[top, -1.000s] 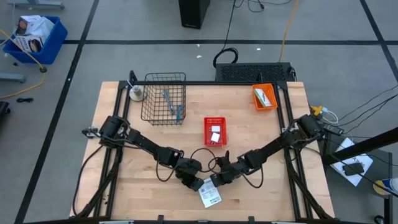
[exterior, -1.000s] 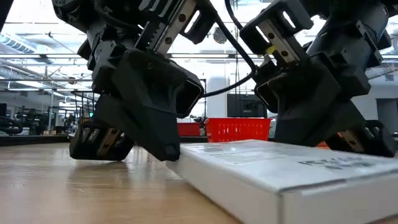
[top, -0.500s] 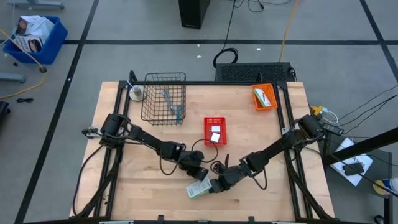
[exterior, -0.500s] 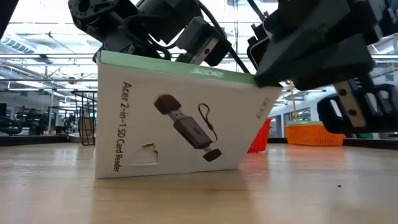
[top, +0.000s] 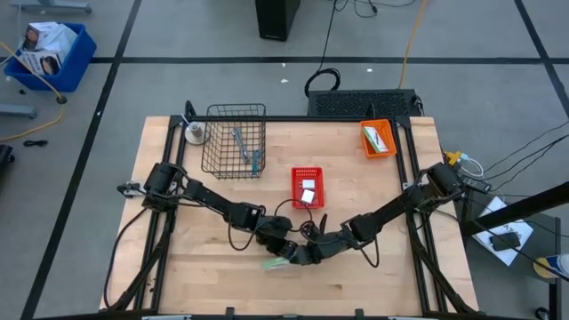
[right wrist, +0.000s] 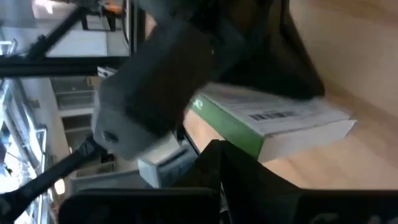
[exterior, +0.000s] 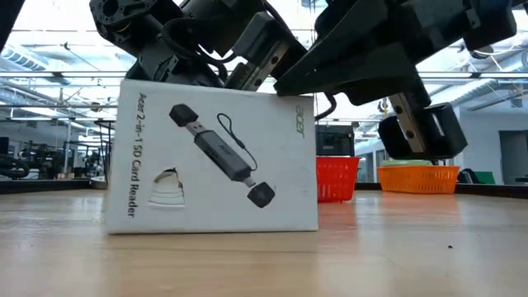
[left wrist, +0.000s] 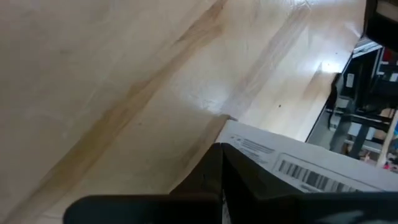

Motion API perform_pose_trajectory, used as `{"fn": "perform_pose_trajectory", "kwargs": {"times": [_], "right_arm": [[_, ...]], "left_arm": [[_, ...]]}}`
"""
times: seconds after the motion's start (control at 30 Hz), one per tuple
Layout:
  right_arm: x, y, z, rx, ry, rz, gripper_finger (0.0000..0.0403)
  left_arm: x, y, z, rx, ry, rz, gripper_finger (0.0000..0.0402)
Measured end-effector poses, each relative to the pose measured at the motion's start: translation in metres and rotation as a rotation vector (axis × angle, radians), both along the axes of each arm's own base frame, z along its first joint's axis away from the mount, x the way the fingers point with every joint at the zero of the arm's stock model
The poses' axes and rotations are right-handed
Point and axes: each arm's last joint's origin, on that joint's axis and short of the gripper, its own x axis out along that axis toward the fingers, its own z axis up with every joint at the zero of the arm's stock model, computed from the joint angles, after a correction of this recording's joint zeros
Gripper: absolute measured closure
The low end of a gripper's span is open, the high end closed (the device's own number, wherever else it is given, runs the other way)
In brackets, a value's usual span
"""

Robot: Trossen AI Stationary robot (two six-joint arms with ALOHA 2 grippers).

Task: Pick and place items into bin
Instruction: Put the white card reader box into the orange bin

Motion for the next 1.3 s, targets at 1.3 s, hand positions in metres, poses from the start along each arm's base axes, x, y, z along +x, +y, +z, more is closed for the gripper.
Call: {"fn": "perform_pose_trajectory", "kwargs": {"times": [1.3], "right_arm": [[-0.025, 0.046, 0.004, -0.087, 0.034, 0.273, 0.0403]], "left_arm": [[0.007, 0.010, 0.005, -0.081, -0.081, -0.091, 0.0397]]}}
